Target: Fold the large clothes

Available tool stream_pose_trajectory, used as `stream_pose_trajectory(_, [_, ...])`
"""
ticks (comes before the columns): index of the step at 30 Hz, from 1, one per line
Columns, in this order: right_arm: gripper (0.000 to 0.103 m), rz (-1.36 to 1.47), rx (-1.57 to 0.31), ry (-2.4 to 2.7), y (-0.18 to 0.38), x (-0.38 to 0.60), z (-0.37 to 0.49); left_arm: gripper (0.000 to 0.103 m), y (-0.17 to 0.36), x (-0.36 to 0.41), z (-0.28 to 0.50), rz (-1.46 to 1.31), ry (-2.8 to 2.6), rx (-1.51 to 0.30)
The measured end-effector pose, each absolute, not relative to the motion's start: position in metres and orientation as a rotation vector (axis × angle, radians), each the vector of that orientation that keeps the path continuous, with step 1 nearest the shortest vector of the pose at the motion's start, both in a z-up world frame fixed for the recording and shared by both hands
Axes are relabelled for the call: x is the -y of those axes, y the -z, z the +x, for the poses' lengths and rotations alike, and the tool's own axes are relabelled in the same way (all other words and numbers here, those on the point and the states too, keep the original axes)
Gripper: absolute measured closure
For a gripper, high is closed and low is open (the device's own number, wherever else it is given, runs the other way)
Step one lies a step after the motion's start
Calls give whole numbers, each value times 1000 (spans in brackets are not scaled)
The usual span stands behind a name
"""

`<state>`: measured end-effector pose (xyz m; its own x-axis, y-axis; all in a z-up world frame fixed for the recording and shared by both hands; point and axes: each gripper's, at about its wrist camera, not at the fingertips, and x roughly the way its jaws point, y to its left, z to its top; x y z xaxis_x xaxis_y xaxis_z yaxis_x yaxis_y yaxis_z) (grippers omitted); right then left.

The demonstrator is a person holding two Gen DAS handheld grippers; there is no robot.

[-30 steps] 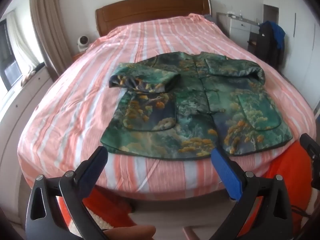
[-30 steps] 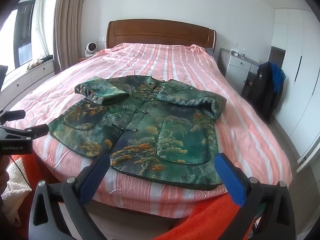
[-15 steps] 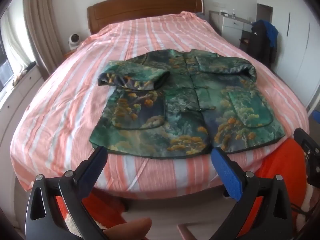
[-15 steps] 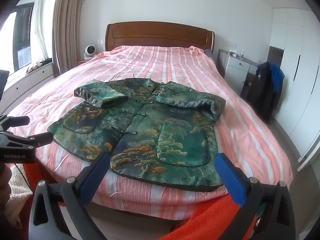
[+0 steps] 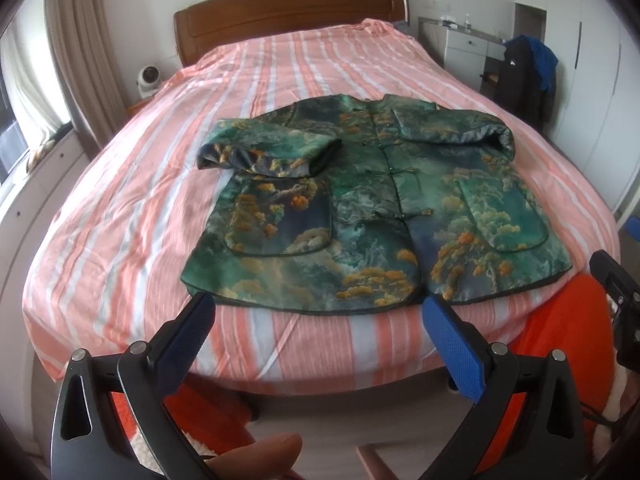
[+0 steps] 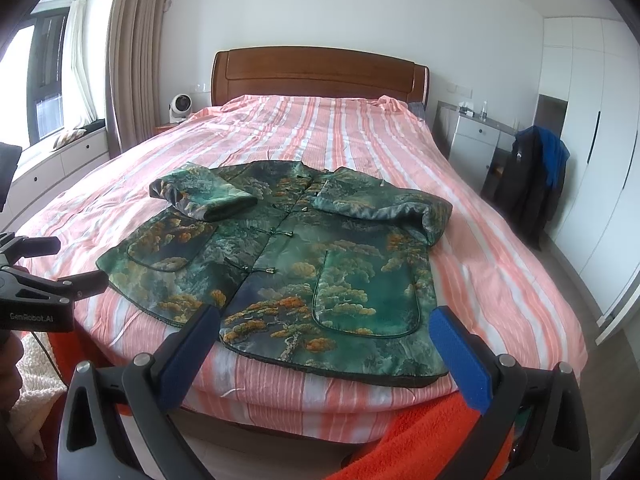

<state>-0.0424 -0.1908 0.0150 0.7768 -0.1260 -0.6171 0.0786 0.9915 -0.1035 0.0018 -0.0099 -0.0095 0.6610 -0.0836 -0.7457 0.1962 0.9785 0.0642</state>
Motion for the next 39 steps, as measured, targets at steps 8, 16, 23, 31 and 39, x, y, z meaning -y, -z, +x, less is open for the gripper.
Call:
stream_pose_trajectory(8, [0,-70,-676,108,-14,190,-41,0,10,4,5,147,151,-842])
stream_pose_trajectory(16, [0,-70,-675,107,-14,188,-40,0,11,1,8,154,144,-845])
stream_pose_trajectory(23, [0,-69,-677,103,-11,189,-41,0,12,5,7,166,137,-848])
stream_pose_trajectory(31, [0,-68,-679,102,-9,188,-40,0,14,7,6,175,132,-850])
stream_pose_trajectory(39, [0,-68,-678,102,-9,188,-41,0,15,6,5,175,131,-854])
